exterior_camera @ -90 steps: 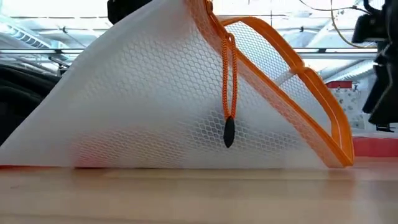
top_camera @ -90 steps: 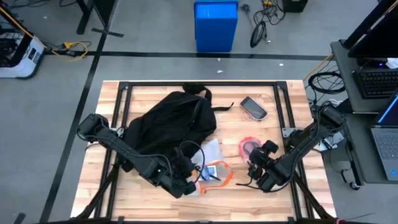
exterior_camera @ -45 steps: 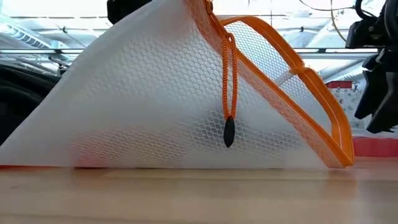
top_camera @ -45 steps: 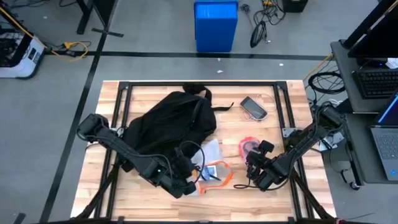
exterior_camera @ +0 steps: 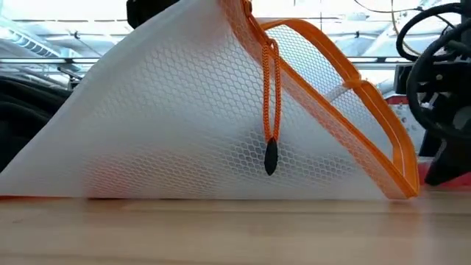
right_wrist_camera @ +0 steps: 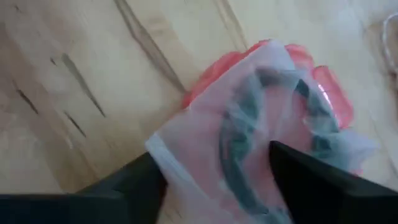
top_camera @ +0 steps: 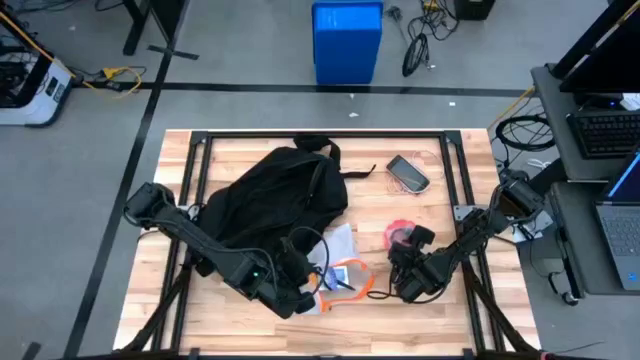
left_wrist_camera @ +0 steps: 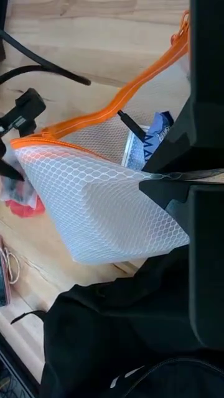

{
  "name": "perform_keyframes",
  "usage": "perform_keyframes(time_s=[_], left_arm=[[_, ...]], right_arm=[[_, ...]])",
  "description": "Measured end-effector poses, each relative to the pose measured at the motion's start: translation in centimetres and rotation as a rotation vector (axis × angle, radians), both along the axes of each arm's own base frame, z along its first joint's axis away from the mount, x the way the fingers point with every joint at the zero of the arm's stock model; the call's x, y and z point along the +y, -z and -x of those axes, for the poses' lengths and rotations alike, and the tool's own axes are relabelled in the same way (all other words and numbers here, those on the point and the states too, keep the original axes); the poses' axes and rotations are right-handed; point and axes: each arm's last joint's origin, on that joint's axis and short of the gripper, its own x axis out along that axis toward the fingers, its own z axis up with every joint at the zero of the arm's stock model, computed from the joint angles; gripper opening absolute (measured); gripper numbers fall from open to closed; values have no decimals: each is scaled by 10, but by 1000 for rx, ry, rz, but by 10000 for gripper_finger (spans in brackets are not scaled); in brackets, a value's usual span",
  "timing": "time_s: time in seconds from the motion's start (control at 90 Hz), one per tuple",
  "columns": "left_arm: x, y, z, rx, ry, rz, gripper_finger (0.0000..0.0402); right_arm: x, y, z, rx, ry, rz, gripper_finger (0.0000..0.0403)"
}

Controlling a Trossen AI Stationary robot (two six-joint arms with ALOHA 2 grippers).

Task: Unpack backpack
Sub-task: Put the black earphone into the orange zip bag

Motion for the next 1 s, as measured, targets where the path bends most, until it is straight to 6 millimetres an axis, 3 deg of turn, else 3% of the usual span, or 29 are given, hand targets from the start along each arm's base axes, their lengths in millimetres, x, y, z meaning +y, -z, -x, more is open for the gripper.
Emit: perform_keyframes(time_s=[0.167,0.411,0.7,1.0], left_arm=[[0,0,0,0,0,0,0],[0,0,0,-1,0,0,0],[0,0,0,0,0,0,0],[0,0,0,0,0,0,0]], right_arm=[[3,-4,0,-37,-19,-9,114],[8,-14,3,-68,-24,-83,12],[21,-39,-8,-144,-66,-173,3],[54,-86,-26,-281,-199,-260,1]])
